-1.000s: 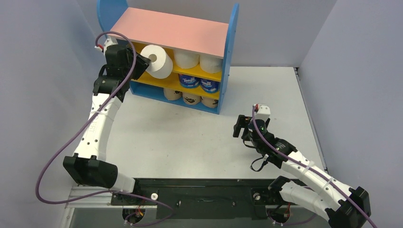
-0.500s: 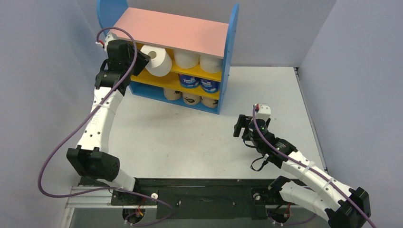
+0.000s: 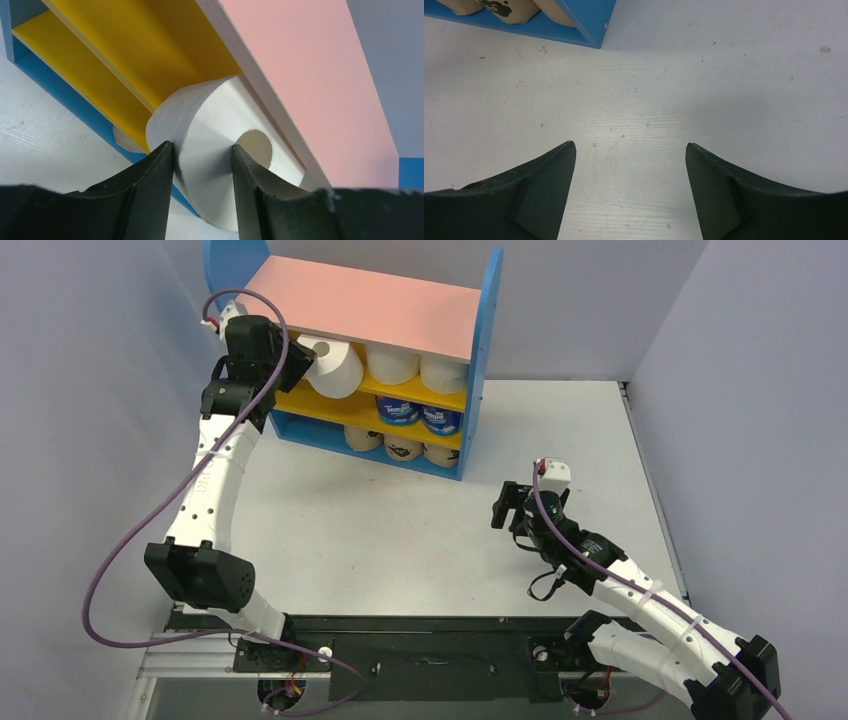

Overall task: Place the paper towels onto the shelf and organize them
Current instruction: Place the paper towel on the shelf.

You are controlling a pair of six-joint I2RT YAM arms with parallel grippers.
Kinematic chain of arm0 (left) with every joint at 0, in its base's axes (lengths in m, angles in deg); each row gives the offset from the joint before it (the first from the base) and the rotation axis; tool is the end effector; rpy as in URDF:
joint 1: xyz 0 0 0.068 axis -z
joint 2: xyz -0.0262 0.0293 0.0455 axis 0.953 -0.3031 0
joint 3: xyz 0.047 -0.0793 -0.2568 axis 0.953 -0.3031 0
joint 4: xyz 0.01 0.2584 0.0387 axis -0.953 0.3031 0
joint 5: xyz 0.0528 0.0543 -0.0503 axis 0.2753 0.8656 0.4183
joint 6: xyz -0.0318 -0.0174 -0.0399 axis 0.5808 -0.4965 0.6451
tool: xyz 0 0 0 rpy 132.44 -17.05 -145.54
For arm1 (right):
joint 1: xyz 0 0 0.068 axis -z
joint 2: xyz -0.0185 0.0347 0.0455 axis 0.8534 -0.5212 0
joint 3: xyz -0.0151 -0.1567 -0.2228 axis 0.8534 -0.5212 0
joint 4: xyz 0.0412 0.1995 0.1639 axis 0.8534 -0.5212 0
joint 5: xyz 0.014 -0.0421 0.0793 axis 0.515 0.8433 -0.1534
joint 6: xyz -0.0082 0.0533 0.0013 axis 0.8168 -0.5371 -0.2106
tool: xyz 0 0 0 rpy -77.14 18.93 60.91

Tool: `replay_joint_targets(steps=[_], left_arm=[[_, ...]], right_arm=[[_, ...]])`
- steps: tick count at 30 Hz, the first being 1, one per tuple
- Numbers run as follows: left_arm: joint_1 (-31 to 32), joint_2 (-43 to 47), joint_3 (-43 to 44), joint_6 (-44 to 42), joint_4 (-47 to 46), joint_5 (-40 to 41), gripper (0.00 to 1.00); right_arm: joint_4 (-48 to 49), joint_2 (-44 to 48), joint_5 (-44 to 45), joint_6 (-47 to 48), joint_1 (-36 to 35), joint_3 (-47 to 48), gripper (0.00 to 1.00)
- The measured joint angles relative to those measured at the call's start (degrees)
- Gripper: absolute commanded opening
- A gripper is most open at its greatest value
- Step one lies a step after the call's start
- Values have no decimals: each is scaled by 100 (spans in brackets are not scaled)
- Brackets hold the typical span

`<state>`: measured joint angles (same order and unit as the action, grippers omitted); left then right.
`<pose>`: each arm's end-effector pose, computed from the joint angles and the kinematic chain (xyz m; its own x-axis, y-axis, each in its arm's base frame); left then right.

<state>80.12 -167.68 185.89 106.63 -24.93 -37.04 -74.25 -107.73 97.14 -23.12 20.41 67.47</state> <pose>0.3484 -0.0427 0.4510 -0.2439 -0.7425 -0.6238 -0.2827 0.6698 -0.6867 0.1590 0.1099 0.2582 -0.5612 0.2204 -0.7978 -0.0656 0.9490 0.3083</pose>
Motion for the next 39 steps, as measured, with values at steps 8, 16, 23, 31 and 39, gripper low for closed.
replay_joint_targets(steps=[8, 16, 23, 31, 39], left_arm=[[0, -39, 44, 33, -2, -11, 44], [9, -74, 46, 155, -321, -258, 51], [13, -74, 46, 201, -487, -369, 52], [13, -74, 39, 232, -527, -378, 55], [13, -17, -11, 214, -570, -378, 65]], right_arm=[[-2, 26, 0, 0, 33, 0, 76], [-2, 26, -2, 0, 37, 0, 76], [-2, 26, -2, 0, 37, 0, 76], [-7, 26, -2, -2, 37, 0, 76], [-39, 26, -2, -2, 37, 0, 76]])
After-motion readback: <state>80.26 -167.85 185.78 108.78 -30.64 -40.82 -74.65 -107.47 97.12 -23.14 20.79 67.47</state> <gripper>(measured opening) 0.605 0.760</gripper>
